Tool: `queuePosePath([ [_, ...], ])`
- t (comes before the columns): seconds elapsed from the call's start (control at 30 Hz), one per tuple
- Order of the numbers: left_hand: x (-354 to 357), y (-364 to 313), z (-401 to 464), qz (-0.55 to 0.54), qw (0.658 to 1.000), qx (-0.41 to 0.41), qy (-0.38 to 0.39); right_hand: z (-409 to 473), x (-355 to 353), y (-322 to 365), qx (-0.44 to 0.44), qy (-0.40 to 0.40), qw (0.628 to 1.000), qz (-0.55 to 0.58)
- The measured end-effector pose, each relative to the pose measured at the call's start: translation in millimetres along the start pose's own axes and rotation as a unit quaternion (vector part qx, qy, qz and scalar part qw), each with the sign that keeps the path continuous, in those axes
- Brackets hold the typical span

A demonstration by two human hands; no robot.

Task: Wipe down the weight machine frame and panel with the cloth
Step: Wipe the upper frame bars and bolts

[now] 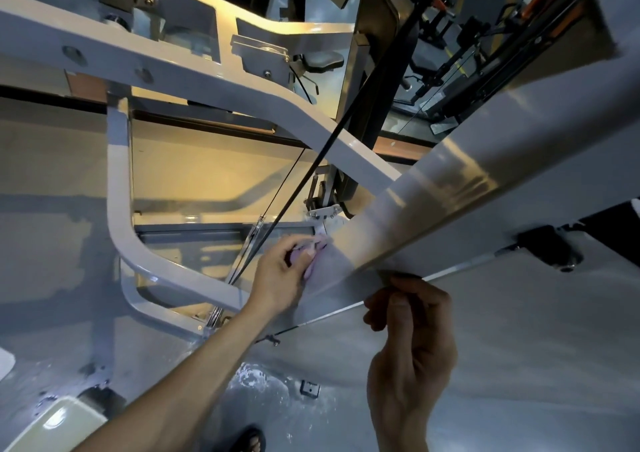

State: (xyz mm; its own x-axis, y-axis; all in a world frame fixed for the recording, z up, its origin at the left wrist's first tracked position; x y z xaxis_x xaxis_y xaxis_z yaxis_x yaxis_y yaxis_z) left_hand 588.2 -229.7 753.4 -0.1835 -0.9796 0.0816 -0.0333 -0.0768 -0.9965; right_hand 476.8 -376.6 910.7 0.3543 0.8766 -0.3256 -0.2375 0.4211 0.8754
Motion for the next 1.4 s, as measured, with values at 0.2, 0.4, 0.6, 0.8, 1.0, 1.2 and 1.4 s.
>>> queuePosePath([
  [0.2,7.5,-87.2,17.6,0.006,0.991,0.127,0.039,-0.2,3.4,-4.3,0.016,0.012,1.000,0.006],
  [0.4,-7.7,12.2,1.1,0.059,0.996,-0.042,0.049,-5.6,4.7,-10.5,0.030,0.025,0.999,0.002],
  [0.6,7.6,-79.0,-42.7,0.004,0.992,0.120,-0.027,-7.4,9.9,-17.8,0.050,0.034,0.998,-0.008],
  [0.8,-2.1,13.2,-47.2,-0.035,0.994,-0.056,-0.088,-11.5,5.7,-26.7,0.076,0.033,0.996,-0.021],
  [1.0,13.0,-87.8,-48.8,-0.019,0.990,0.109,-0.091,-16.2,8.8,-37.8,0.114,0.046,0.991,-0.044],
  [1.2,3.8,27.8,-59.0,-0.031,0.994,-0.036,-0.102,-18.9,4.4,-41.7,0.121,0.043,0.991,-0.043],
  [1.4,7.3,98.4,-87.5,-0.144,0.966,-0.163,-0.142,-29.1,-0.4,-45.3,0.124,0.046,0.991,-0.031],
])
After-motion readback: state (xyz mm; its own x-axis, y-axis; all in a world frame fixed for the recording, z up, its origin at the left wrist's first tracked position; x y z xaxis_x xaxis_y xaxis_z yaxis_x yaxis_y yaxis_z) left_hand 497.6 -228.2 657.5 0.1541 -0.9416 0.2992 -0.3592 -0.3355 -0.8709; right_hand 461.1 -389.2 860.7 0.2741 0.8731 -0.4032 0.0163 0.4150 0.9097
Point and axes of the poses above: each hand's wrist, its own z-axis towards the middle knuckle, its own x-axis out of the palm, y = z × x, the point moved 9 cm from there along z, towards the middle knuckle, and after that the axes turned 13 degrees about y, right-handed, at the moved point
